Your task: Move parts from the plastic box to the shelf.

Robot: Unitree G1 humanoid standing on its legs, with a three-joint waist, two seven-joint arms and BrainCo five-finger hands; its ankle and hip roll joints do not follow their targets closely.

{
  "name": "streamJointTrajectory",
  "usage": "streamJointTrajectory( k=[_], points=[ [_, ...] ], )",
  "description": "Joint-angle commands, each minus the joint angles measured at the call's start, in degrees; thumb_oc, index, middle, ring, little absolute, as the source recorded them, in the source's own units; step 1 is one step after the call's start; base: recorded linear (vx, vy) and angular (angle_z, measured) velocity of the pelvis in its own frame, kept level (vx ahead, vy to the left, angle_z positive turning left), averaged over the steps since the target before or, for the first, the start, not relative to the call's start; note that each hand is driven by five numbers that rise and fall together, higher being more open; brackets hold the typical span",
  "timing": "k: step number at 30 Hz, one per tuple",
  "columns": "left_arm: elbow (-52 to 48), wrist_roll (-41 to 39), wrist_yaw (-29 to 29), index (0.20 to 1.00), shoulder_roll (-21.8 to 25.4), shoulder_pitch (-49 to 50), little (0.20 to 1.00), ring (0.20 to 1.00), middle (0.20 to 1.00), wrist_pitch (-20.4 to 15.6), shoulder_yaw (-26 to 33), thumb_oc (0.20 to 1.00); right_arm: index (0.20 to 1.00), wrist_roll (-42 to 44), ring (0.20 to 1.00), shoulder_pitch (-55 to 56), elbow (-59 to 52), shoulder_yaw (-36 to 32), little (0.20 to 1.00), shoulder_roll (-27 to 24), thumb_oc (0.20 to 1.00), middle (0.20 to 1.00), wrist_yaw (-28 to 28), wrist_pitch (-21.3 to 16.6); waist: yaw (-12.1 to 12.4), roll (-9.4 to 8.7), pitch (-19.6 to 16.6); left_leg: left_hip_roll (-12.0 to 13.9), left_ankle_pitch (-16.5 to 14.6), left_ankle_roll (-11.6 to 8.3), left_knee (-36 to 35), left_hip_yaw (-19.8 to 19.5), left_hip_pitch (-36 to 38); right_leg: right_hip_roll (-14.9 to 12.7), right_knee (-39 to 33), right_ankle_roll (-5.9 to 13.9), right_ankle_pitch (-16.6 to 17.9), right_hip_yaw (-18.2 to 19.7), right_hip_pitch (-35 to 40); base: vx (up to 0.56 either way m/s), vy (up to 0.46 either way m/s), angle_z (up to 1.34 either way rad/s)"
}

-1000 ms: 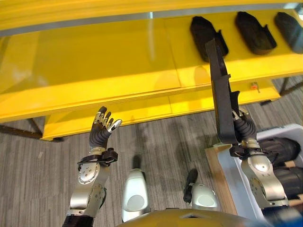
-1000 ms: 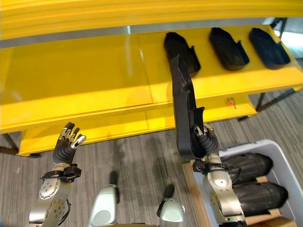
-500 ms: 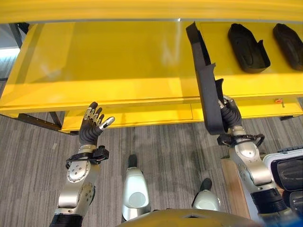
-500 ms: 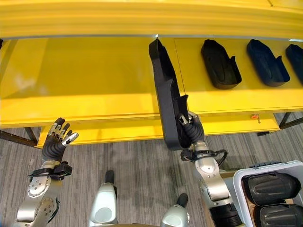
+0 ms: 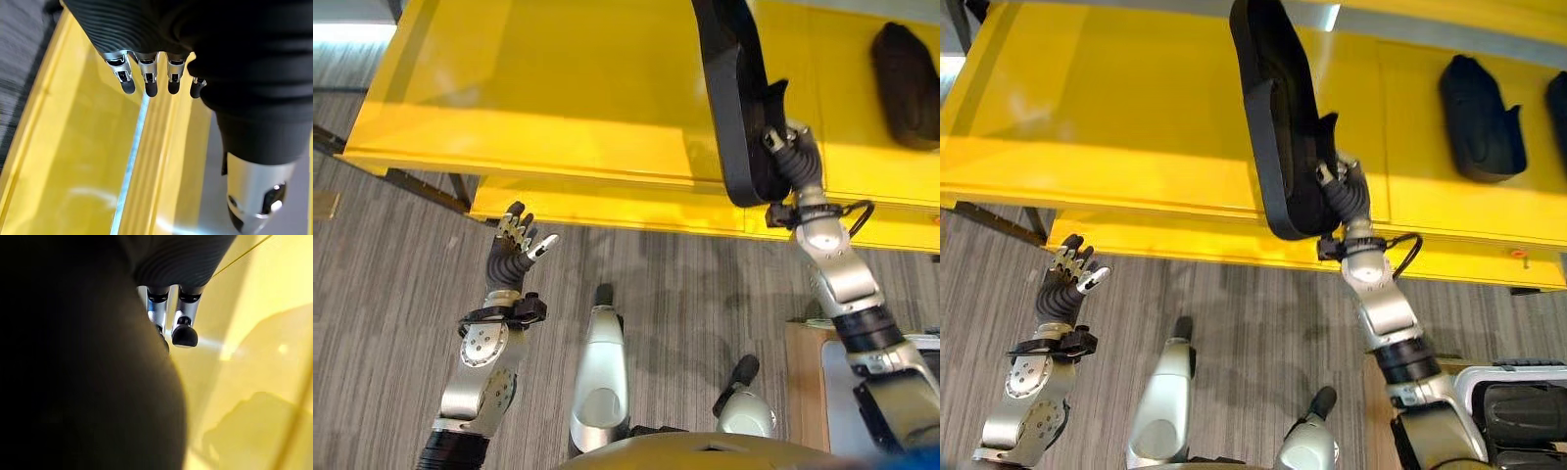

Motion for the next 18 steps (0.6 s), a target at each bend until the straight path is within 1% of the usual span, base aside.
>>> streamJointTrajectory(
  k=[1,3,4,5,6,7,10,12,13,15,16,18],
  points=[
    [-7.0,-1.3,0.9,1.0,2.9,-1.4,1.0,1.0,1.0,-3.9,-1.8,1.0,0.2,-0.3,0.2,-13.1,3.1,-0.5,0.2,-4.4,0.2,0.2,-5.1,-1.8,1.3,0.9,1.0,0.4,4.9,1.39,-7.3,1.3,2.4,-3.9,12.5,1.36,-5.9,1.6,-0.9,-0.07,0.012,-0.01],
    [-7.4,-1.6,1.2,1.0,3.5,-2.1,1.0,1.0,1.0,-4.2,-2.7,1.0,0.2,-0.6,0.2,-17.9,5.7,0.5,0.2,-5.6,0.2,0.2,-6.2,-1.3,1.6,1.33,2.0,0.3,4.9,1.41,-6.5,0.9,1.1,-3.9,14.2,1.16,-6.3,1.9,-2.3,-0.05,0.001,0.0],
    [-7.4,-1.6,1.2,1.0,3.4,-2.2,1.0,1.0,1.0,-4.2,-2.7,1.0,0.2,-0.5,0.2,-18.1,5.9,0.6,0.2,-5.6,0.2,0.2,-6.2,-1.3,1.6,1.37,2.1,0.3,4.9,1.41,-6.4,0.9,1.0,-3.9,14.3,1.15,-6.3,1.9,-2.5,-0.05,0.008,0.01],
    [-8.1,-1.8,1.5,1.0,3.7,-2.5,1.0,1.0,1.0,-4.5,-3.2,1.0,0.2,-1.5,0.2,-22.0,7.9,1.3,0.2,-7.2,0.2,0.2,-7.2,-0.7,1.9,1.86,2.8,0.2,4.8,1.44,-5.7,0.6,-0.2,-4.0,15.4,0.91,-7.1,2.2,-3.6,0.02,-0.034,0.02],
    [-8.3,-1.9,1.6,1.0,3.7,-2.6,1.0,1.0,1.0,-4.5,-3.7,1.0,0.2,-1.8,0.2,-24.0,9.2,1.7,0.2,-7.7,0.2,0.2,-7.8,-0.5,2.1,1.99,3.1,0.4,3.3,0.92,-4.9,0.2,-0.6,-3.9,16.4,1.13,-8.8,2.6,-3.8,0.02,-0.021,0.07],
    [-8.8,-2.0,1.4,1.0,3.9,-2.6,1.0,1.0,1.0,-4.7,-4.2,1.0,0.2,-1.7,0.2,-26.2,10.7,2.0,0.2,-8.3,0.2,0.2,-8.6,-0.5,2.3,2.22,3.5,0.3,3.3,0.94,-4.7,0.1,-1.2,-4.0,17.0,1.07,-9.1,2.7,-4.4,0.04,-0.029,0.09],
    [-9.4,-2.3,1.5,1.0,4.0,-3.1,1.0,1.0,1.0,-5.1,-5.0,1.0,0.2,-1.6,0.2,-30.2,14.7,2.7,0.2,-9.1,0.2,0.2,-9.6,-0.4,2.5,2.57,4.2,0.1,3.3,0.97,-4.1,-0.1,-2.4,-4.0,17.8,0.9,-9.4,3.1,-5.8,-0.02,0.017,0.07],
    [-9.9,-3.3,1.3,1.0,4.1,-3.6,1.0,1.0,1.0,-5.6,-6.5,1.0,0.2,-0.5,0.2,-35.5,21.7,3.4,0.2,-10.3,0.2,0.2,-11.3,-0.2,2.9,3.18,4.7,-0.1,3.3,1.03,-3.8,-0.3,-3.7,-3.9,18.3,0.7,-9.7,3.3,-7.0,0.0,0.026,0.04],
    [-9.9,-3.3,1.3,1.0,4.1,-3.7,1.0,1.0,1.0,-5.6,-6.4,1.0,0.2,-0.3,0.2,-35.9,22.1,3.6,0.2,-10.3,0.2,0.2,-11.3,-0.4,2.9,3.23,4.7,-0.1,3.3,1.04,-3.7,-0.3,-3.8,-3.9,18.3,0.7,-9.7,3.3,-7.1,0.0,0.0,0.0],
    [-10.3,-3.7,1.4,1.0,4.3,-4.3,1.0,1.0,1.0,-6.0,-7.3,1.0,0.2,-0.1,0.2,-38.9,26.9,4.4,0.2,-11.1,0.2,0.2,-11.9,-0.1,3.0,3.27,5.0,-0.2,3.2,1.07,-3.5,-0.4,-4.6,-3.7,18.4,0.66,-9.7,3.5,-7.8,0.01,0.024,0.03],
    [-10.3,-3.9,1.5,1.0,4.3,-5.1,1.0,1.0,1.0,-6.3,-8.1,1.0,0.2,0.5,0.2,-42.0,32.3,5.3,0.2,-12.2,0.2,0.2,-12.6,-0.2,3.0,3.54,5.2,-0.3,2.9,1.17,-3.0,-0.5,-5.4,-3.7,18.7,0.69,-9.7,3.7,-8.6,0.0,0.0,0.0],
    [-10.3,-4.0,1.6,1.0,4.2,-5.5,1.0,1.0,1.0,-6.4,-8.2,1.0,0.2,0.7,0.2,-43.2,34.2,6.2,0.2,-12.8,0.2,0.2,-12.3,-0.3,3.0,3.64,5.3,-0.4,2.8,1.21,-2.8,-0.6,-5.8,-3.6,18.8,0.69,-9.7,3.8,-9.0,0.0,0.0,0.0]
  ],
)
